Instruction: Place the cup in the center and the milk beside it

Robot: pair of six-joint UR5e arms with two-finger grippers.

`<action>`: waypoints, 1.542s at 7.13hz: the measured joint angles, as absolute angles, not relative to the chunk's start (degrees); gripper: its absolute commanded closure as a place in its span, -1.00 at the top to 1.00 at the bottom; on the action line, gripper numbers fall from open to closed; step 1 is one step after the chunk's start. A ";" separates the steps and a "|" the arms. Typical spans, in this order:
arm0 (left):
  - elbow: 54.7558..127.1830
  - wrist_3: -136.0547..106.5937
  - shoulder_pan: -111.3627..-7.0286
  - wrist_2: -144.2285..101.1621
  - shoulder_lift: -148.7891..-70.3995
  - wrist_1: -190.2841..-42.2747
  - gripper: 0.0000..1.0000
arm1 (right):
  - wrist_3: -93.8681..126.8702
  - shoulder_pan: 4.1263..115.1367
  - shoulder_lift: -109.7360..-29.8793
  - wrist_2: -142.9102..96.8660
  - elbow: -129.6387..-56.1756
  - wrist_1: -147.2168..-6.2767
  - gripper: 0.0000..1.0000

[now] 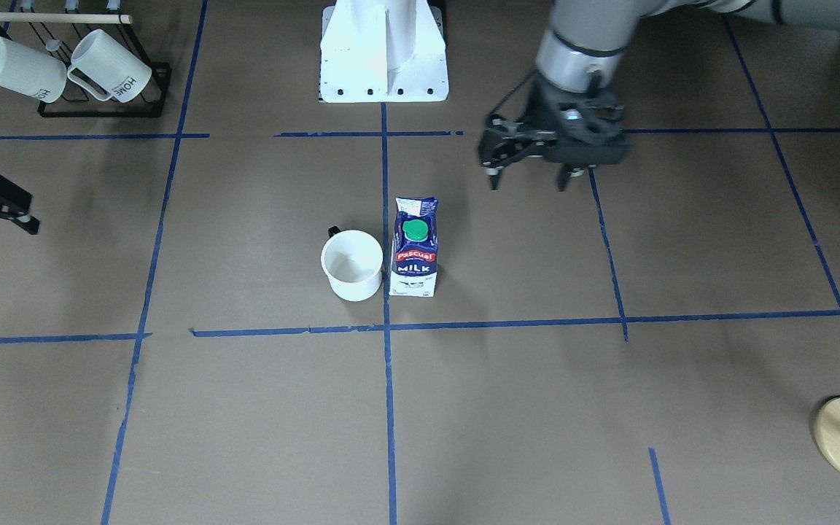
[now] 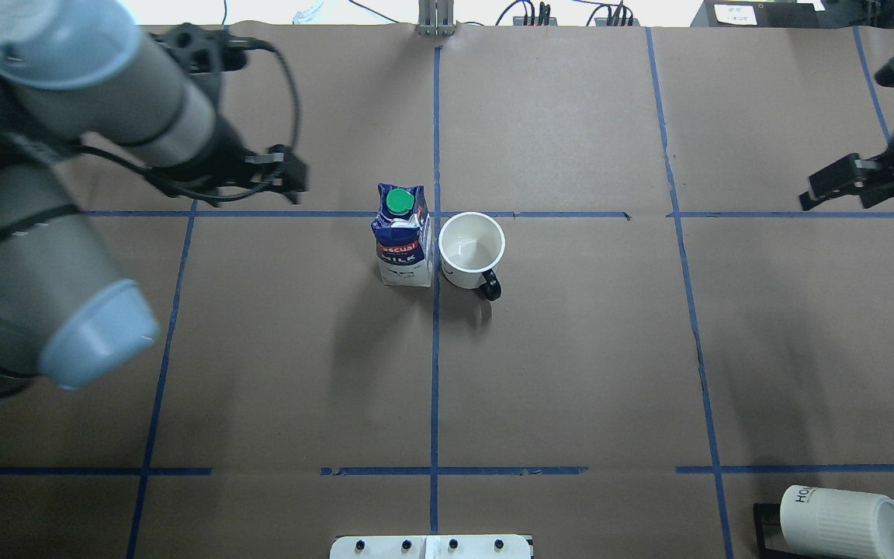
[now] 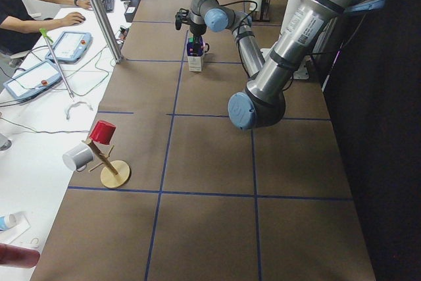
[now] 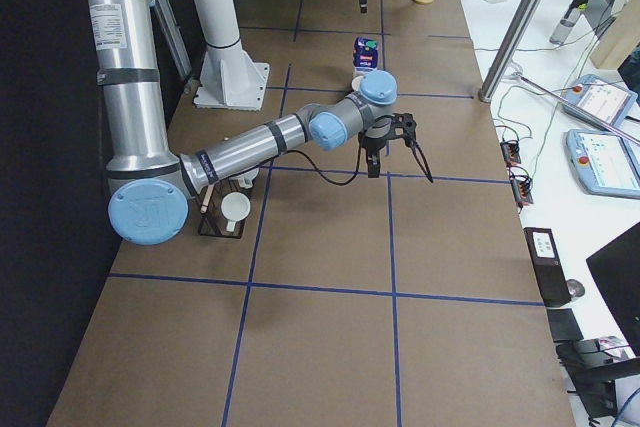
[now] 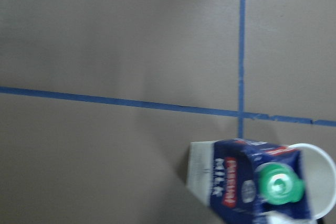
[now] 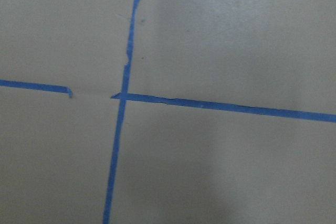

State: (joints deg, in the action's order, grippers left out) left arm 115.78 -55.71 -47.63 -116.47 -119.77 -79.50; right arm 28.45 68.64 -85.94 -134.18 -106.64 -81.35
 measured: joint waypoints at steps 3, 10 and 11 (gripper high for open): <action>116.44 -22.40 -66.16 -127.61 -102.94 -79.56 0.99 | 4.26 80.12 -87.37 -133.92 -105.50 -92.88 1.00; 94.76 14.49 -90.06 -134.91 -94.04 -79.70 1.00 | -12.69 88.95 -88.28 -133.99 -101.97 -99.79 1.00; 95.02 14.19 -90.13 -135.85 -92.64 -80.19 1.00 | -12.50 88.97 -88.81 -134.06 -102.36 -99.74 1.00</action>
State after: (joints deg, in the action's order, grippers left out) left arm 95.02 14.19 -90.13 -135.85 -92.64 -80.19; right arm -12.50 88.97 -88.81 -134.06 -102.36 -99.74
